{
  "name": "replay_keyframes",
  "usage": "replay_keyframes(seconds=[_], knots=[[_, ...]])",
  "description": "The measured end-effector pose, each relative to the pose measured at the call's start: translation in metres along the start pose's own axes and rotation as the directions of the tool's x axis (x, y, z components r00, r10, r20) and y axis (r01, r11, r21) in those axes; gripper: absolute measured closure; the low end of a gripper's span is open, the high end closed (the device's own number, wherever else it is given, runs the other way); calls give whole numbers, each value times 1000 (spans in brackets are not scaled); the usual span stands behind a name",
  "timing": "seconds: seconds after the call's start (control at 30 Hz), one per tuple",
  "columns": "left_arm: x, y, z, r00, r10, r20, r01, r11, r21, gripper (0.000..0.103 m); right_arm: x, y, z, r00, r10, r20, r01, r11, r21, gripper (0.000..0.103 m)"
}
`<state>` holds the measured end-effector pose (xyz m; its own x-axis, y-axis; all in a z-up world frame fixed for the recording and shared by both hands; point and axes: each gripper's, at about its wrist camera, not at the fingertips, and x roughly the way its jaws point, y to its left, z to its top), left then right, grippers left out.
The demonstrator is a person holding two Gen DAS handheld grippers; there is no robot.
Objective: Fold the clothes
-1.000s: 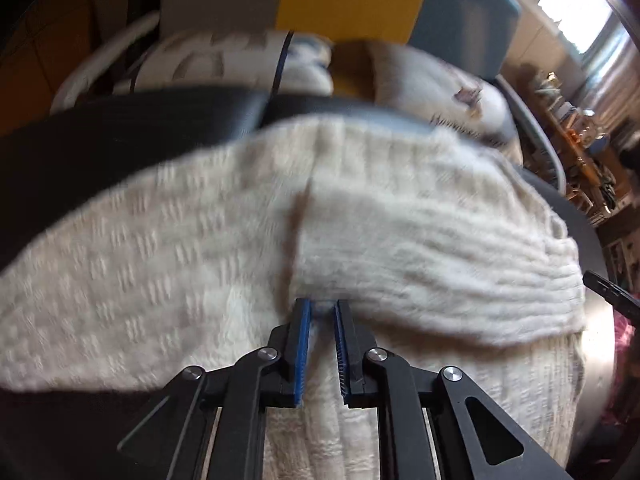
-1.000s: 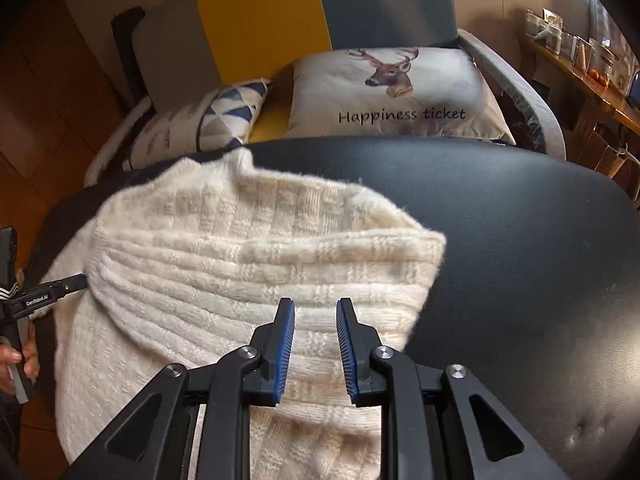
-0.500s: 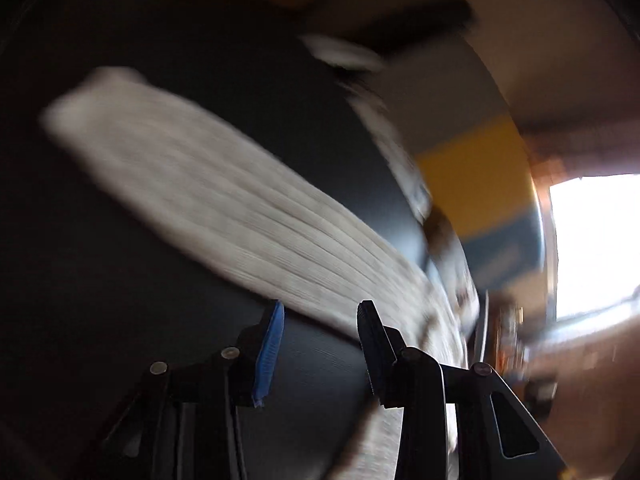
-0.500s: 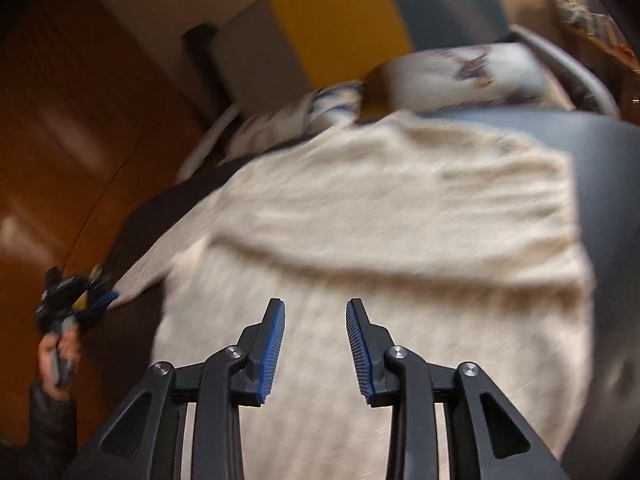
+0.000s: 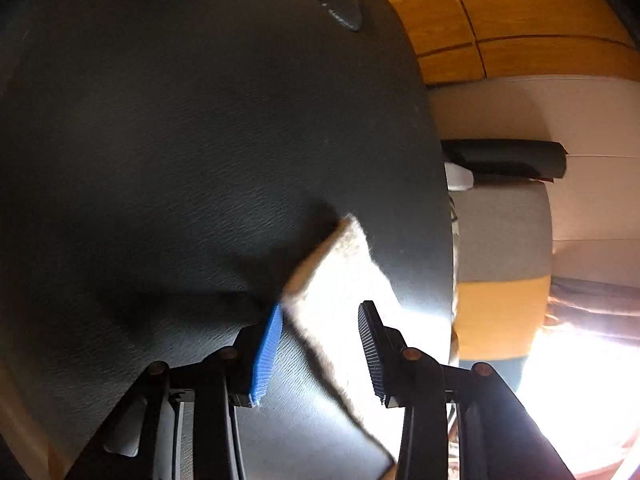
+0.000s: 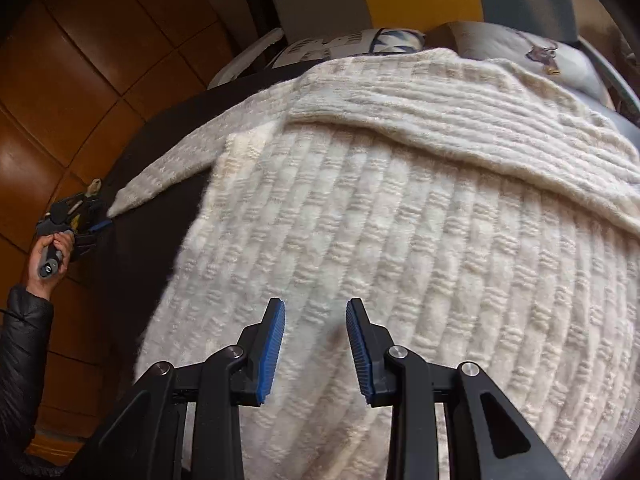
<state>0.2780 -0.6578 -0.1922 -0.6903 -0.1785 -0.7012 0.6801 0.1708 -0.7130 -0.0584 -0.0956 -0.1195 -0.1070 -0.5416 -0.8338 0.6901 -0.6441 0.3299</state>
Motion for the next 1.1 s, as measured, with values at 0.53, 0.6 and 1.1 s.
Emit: replay_keyframes(seconds=[0.53,0.6,1.1], knots=[[14,-107,-64,994,-102,-51,108,984,140,96,-18,-41,-16,999,-7,36,2,992,129,71],[22,-150,-88,988,-123,-90,139,969,206,96,-21,-46,-18,999,-9,43,3,990,138,71],[119,-322,-368,903,-16,-429,295,749,593,96,-44,-94,-21,986,-82,146,53,980,194,71]])
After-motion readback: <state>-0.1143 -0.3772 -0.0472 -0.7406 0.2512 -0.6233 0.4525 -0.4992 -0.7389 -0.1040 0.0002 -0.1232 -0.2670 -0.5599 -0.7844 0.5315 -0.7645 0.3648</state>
